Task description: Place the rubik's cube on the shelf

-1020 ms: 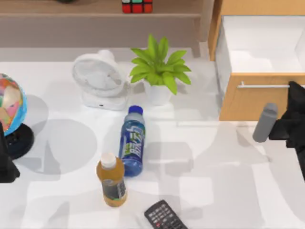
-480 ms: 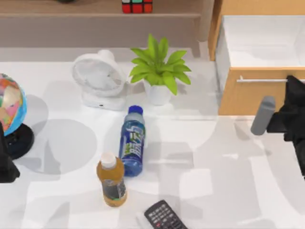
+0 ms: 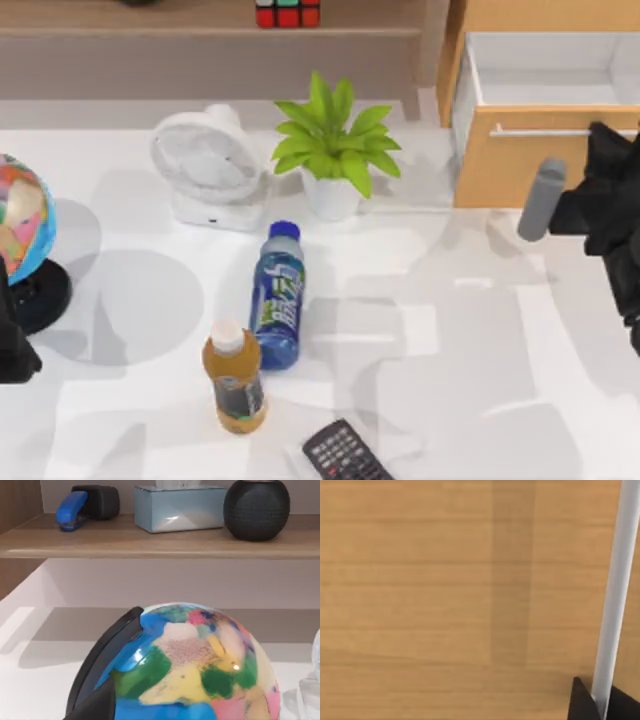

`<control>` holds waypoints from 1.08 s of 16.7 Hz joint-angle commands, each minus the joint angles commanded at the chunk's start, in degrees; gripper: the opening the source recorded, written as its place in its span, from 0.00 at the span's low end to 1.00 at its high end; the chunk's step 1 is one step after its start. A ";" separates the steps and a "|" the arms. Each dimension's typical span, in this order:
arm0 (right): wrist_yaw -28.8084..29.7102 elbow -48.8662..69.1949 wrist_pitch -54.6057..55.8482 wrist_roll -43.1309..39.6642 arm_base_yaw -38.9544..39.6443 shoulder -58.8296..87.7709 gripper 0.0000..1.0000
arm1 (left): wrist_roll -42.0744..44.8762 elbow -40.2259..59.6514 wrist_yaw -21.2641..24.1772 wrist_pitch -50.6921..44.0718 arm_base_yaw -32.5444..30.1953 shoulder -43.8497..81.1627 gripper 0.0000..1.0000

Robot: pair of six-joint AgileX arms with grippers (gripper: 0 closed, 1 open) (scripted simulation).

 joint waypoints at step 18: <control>-2.37 14.67 -9.08 0.21 -2.36 5.74 0.00 | 0.00 0.00 0.00 0.00 0.00 0.00 1.00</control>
